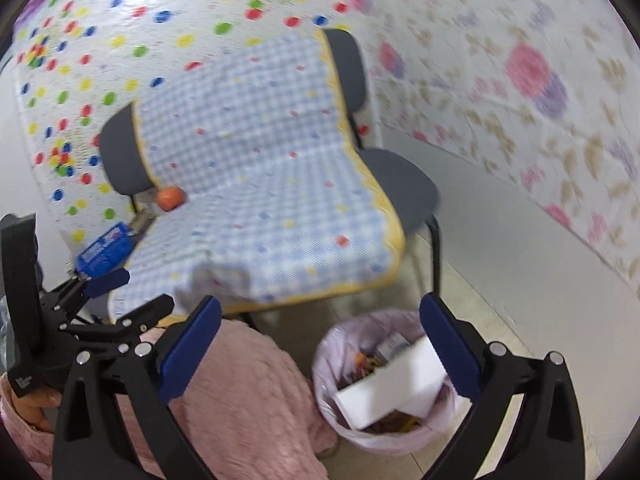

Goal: Collect trash

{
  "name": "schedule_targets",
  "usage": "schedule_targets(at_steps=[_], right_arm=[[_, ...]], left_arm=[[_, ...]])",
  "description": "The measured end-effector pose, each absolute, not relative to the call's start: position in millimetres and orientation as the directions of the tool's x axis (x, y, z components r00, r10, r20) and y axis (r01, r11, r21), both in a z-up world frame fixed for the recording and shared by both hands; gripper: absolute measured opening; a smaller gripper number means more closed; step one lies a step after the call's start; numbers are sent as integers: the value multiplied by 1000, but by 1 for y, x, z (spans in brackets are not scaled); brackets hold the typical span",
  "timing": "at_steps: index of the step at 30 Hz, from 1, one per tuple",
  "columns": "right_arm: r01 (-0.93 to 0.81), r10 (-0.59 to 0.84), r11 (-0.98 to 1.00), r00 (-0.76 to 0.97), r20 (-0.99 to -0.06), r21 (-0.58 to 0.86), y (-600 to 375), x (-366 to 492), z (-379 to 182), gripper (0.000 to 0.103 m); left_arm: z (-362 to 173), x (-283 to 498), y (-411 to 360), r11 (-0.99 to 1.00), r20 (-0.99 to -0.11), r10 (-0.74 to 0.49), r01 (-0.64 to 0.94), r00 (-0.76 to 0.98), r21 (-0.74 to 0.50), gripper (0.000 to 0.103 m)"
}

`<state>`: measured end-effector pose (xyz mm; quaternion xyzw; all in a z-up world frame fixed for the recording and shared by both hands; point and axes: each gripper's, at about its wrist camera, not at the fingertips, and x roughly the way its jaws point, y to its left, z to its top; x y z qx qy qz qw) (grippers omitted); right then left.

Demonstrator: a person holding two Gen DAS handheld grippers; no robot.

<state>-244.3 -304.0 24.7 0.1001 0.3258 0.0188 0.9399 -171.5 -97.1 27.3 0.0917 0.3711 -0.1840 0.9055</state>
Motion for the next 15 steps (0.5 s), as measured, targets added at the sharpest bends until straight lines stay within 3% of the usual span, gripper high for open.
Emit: schedule_targets(at_steps=[15], right_arm=[[-142,188,982,771,-609,123,-238,-219,45,97]], left_arm=[[51,-183,-6,987,-694,-5,114,720,111,93]])
